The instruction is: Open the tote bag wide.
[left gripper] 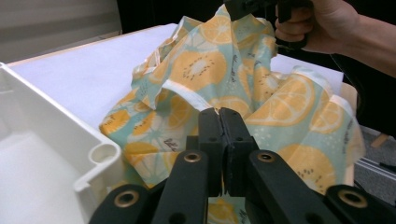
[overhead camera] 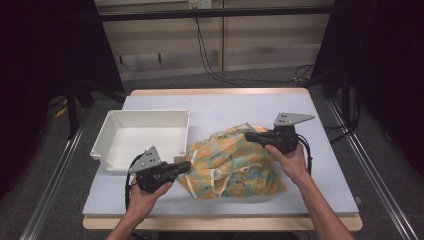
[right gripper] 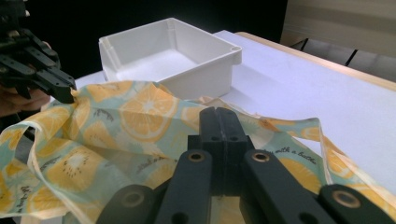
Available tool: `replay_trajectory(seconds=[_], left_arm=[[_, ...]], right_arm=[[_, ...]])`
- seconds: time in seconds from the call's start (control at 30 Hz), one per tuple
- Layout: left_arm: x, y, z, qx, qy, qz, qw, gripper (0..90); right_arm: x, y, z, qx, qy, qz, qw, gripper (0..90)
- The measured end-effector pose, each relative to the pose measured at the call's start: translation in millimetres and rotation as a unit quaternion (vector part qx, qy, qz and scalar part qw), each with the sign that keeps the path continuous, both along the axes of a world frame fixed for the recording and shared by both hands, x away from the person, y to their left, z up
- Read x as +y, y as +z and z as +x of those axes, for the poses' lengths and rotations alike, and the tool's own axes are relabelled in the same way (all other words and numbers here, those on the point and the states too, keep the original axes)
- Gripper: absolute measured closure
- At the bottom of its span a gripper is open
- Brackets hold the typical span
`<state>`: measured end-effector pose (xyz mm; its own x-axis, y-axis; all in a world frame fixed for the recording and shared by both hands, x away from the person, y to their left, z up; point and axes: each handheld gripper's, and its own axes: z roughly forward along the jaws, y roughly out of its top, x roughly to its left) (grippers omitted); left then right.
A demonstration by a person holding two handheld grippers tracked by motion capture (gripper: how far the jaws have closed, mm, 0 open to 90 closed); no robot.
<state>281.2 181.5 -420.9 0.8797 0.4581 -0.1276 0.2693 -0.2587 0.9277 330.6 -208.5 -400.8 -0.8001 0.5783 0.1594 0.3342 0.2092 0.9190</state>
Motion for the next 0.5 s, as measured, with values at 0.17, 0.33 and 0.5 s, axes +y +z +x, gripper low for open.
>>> replay_trajectory(seconds=[0.17,0.33,0.5], left_arm=[[-9.3,10.7,-0.9,-0.018,-0.011,-0.014,0.9997,78.8],[-25.3,27.5,-5.2,-0.034,-0.03,-0.032,0.9985,69.5],[-38.2,42.2,-7.0,-0.047,-0.043,-0.04,0.9971,63.8]], right_arm=[[7.4,-8.6,10.9,0.018,0.009,-0.003,0.9998,90.0],[10.5,-12.6,14.5,0.023,0.011,0.007,0.9997,90.0],[11.6,-11.1,17.7,0.026,0.004,0.001,0.9997,90.0]])
